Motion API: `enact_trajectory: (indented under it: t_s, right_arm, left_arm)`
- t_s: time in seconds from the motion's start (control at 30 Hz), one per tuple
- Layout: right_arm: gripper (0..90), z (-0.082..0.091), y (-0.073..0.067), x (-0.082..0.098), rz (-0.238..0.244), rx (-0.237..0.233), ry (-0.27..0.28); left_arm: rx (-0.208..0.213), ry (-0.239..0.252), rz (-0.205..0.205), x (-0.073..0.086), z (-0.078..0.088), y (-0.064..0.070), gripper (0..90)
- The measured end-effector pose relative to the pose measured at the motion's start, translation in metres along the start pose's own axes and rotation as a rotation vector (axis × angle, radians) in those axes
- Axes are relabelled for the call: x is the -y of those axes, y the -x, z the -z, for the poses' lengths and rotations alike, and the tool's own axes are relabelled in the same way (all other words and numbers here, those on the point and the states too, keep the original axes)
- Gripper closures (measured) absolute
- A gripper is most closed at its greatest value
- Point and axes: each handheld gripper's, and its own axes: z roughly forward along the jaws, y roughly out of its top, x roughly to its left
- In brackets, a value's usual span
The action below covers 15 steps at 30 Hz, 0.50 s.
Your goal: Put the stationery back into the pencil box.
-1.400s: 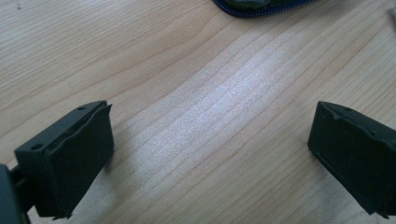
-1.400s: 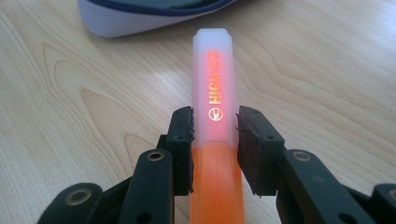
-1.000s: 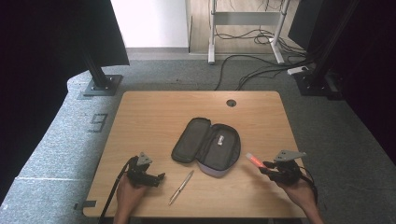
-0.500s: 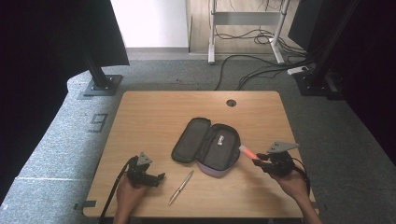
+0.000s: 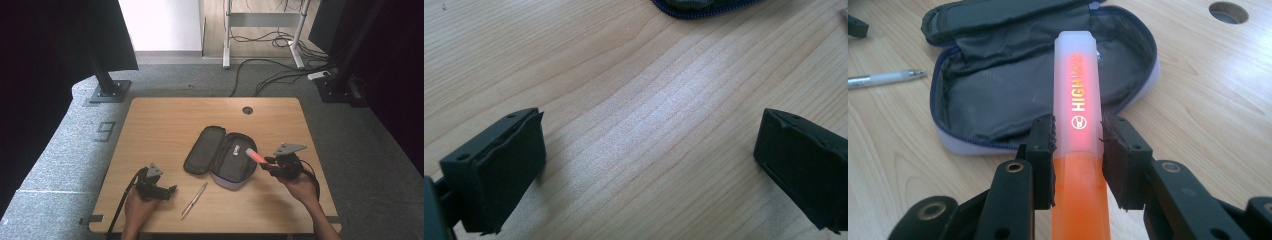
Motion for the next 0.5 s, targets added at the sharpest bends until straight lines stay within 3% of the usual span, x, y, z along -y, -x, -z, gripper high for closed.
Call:
enact_trajectory:
  t_s: [0.5]
  right_arm:
    - [65.8, -0.033, -0.006, -0.027, 0.008, -0.013, -0.002]
  left_arm:
    - [0.0, -0.001, -0.001, 0.0, 0.0, 0.0, 0.1]
